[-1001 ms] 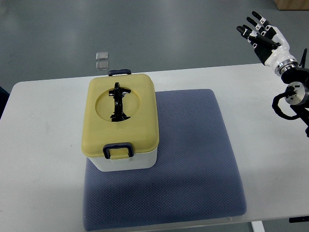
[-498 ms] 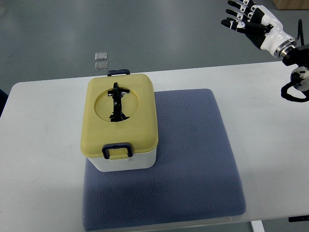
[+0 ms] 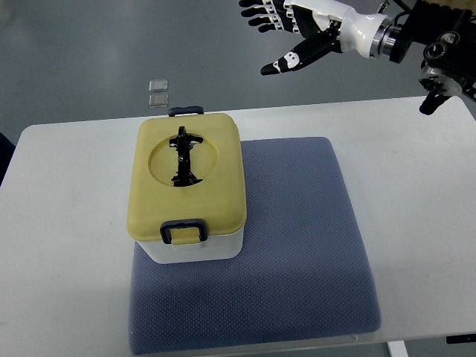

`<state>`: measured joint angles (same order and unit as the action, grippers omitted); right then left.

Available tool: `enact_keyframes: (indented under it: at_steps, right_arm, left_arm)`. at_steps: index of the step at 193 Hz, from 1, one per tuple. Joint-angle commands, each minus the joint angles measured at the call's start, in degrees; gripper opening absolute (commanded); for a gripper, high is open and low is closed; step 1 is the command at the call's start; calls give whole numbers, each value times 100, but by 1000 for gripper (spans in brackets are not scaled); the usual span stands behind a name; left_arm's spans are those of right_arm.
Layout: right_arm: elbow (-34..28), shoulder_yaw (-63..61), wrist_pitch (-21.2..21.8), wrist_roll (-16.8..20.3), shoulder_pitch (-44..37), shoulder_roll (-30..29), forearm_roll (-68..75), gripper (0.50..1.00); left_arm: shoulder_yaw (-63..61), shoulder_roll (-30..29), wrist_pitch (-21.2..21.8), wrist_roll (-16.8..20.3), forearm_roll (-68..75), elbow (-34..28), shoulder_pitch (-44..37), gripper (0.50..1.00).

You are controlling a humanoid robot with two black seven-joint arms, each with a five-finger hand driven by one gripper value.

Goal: Open white storage box with right hand
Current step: 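Move the right hand over the yellow lid toward its black handle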

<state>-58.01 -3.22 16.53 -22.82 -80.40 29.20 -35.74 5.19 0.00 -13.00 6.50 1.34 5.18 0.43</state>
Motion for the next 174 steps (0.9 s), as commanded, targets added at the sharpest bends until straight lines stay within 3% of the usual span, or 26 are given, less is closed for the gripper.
enact_keyframes:
  at_steps: [1, 32, 107, 174]
  right_arm:
    - [-26, 409, 8, -117, -318, -168, -600, 928]
    - [-79, 858, -36, -267, -740, -476, -1374, 923]
    - [-290, 1517, -98, -293, -1716, -1100, -1638, 893]
    - [-167, 2484, -897, -276, -2313, -2058, -2174, 891]
  left_arm:
    - [0, 0, 0, 0, -3, 1, 1, 1000]
    - [0, 0, 0, 0, -3, 1, 1, 1000]
    - [0, 0, 0, 0, -3, 1, 1, 1000]
    - [0, 0, 0, 0, -3, 1, 1, 1000]
